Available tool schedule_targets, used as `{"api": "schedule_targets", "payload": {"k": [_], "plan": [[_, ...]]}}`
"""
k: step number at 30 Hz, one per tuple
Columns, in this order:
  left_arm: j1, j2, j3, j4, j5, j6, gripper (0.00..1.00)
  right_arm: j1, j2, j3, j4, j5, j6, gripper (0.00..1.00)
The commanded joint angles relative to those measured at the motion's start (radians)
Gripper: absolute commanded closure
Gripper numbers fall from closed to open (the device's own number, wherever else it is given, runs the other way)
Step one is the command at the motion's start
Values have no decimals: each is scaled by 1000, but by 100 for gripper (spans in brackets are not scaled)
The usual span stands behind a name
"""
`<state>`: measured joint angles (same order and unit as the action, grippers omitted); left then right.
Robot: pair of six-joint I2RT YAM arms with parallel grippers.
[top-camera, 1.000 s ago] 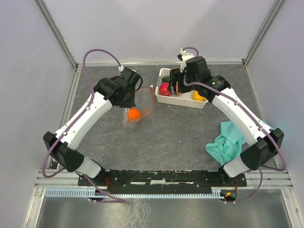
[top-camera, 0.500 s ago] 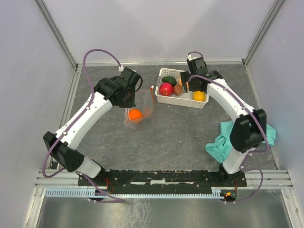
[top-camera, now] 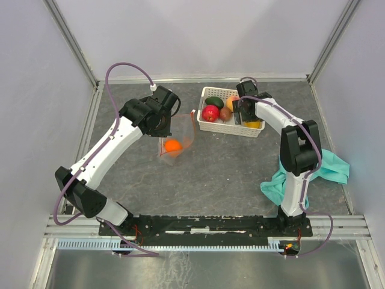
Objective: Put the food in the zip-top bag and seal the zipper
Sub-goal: Pick up the fake fruit from the bin.
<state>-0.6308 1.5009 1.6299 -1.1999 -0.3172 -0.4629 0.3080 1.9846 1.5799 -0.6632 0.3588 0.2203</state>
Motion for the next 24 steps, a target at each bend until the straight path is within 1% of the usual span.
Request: {"api": "schedule_targets", "payload": {"k": [1,13,18,22,23,24], "plan": [[-4,-39,-9,6,-29,-8,97,-14,30,30,45,-6,27,3],[-5,-41,-16,3,-25,-11,97,-44,95,5,119,-101,32,5],[-5,-45,-24,8,-22,-11,97,-70,99,-17,156,-150,28,11],[-3,-50,-36,18,-16,-11,97,-76,105,-27,173,-178,20,13],[-5,-51,-37,19,-14,-11,97,-76,108,-23,171,-185,17,15],[-4,-51,-39,20,-13,-11,97,-76,108,-22,172,-190,15,19]]}}
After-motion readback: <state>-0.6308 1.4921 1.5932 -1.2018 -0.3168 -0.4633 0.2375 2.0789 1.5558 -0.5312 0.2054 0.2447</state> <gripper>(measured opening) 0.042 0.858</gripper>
